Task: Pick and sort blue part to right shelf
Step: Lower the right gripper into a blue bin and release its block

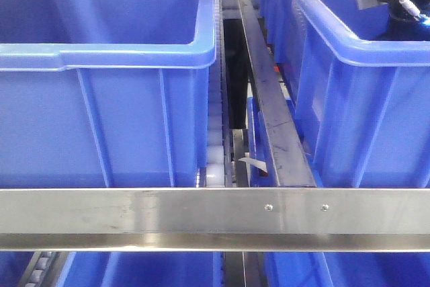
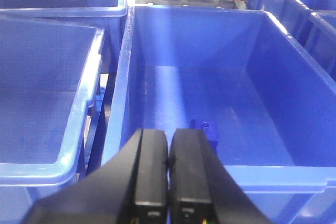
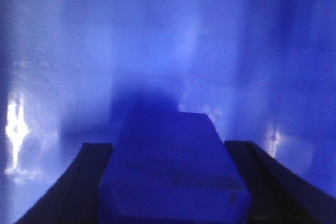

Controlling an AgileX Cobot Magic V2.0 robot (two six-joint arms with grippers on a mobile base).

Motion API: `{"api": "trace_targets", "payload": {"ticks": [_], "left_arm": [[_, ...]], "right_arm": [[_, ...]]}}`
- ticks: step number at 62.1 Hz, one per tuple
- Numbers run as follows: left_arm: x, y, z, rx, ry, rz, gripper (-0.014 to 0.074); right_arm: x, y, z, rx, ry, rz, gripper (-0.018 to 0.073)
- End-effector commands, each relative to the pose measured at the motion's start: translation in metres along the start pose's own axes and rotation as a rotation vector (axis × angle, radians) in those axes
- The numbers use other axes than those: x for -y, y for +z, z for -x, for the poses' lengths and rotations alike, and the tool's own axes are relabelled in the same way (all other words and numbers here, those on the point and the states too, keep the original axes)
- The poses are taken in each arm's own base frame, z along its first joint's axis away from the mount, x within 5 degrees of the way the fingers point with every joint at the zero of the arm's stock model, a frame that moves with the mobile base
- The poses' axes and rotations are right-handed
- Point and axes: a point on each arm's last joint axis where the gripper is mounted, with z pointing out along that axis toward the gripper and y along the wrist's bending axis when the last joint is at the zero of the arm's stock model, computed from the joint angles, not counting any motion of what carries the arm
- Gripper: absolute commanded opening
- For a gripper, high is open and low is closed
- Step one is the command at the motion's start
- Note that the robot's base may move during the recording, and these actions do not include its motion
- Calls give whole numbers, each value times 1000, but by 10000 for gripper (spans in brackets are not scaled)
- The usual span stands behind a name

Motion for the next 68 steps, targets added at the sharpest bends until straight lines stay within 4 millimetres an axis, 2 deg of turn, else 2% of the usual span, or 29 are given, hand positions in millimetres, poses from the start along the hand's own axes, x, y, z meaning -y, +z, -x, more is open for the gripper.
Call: {"api": "trace_targets", "payload": {"ticks": [1, 10, 20, 29, 32, 36, 43, 46, 50, 68], "left_arm": [[3, -1, 13, 80, 2, -27, 125], [3, -1, 13, 80, 2, -27, 125], [3, -1, 13, 80, 2, -27, 125], [3, -1, 13, 80, 2, -27, 125], [3, -1, 13, 80, 2, -27, 125], [3, -1, 13, 80, 2, -27, 125], [3, -1, 13, 80, 2, -27, 125], [3, -1, 13, 80, 2, -27, 125], [3, -1, 13, 80, 2, -27, 125], [3, -1, 13, 81, 6, -24, 125]], "right_arm": [[9, -30, 19, 132, -6, -11, 396], [10, -32, 18, 118, -7, -20, 626], [16, -56, 19, 154, 3, -27, 603], [24, -99, 18, 215, 33, -29, 598], [28, -120, 13, 245, 50, -22, 558], [31, -136, 6, 270, 64, -12, 469], [35, -164, -16, 318, 85, 8, 239], [37, -173, -28, 339, 92, 19, 129], [38, -182, -44, 363, 95, 28, 28], [43, -211, -132, 529, 103, 67, 38]]}}
